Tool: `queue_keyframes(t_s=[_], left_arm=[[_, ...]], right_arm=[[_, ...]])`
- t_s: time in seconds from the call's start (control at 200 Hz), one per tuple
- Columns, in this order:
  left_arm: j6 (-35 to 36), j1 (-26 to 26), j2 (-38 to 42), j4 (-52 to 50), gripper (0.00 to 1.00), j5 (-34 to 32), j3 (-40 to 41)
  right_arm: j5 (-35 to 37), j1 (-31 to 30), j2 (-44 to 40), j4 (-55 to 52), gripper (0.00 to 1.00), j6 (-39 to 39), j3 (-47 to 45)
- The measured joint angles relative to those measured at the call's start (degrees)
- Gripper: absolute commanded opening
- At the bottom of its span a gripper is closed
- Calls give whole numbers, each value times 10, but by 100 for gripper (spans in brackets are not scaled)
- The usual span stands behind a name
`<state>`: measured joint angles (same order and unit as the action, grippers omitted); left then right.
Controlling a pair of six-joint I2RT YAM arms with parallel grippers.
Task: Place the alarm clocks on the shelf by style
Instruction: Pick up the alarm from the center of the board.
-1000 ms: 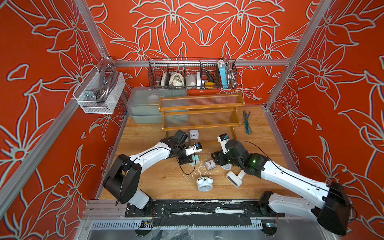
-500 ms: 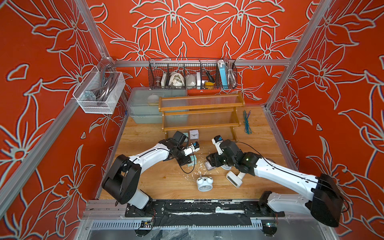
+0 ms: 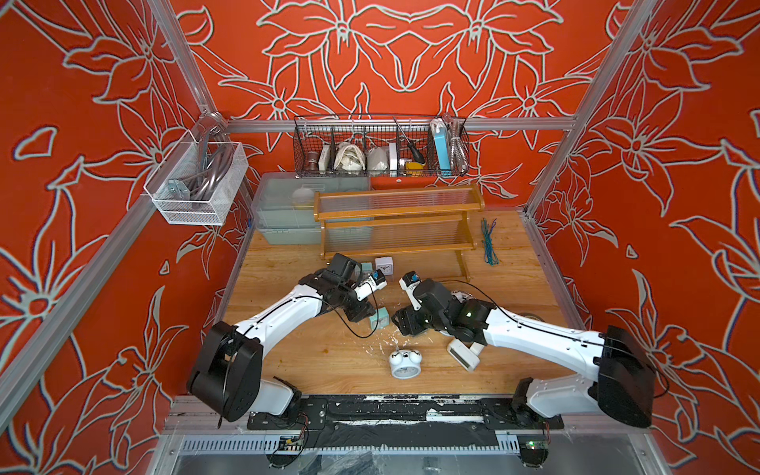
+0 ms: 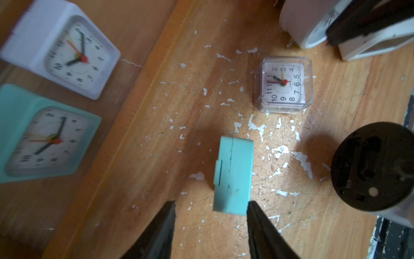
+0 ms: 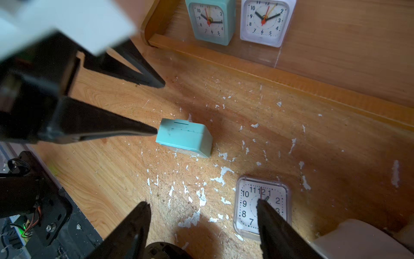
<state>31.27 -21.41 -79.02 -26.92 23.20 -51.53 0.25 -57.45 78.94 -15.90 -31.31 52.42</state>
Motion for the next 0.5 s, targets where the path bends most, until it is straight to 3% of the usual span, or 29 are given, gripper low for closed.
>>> queue_keyframes(t_s=[0.5], left_arm=[[-35,120,100,-57,54,92,0]], right_arm=[[63,-59,133,-18,85,-27,83]])
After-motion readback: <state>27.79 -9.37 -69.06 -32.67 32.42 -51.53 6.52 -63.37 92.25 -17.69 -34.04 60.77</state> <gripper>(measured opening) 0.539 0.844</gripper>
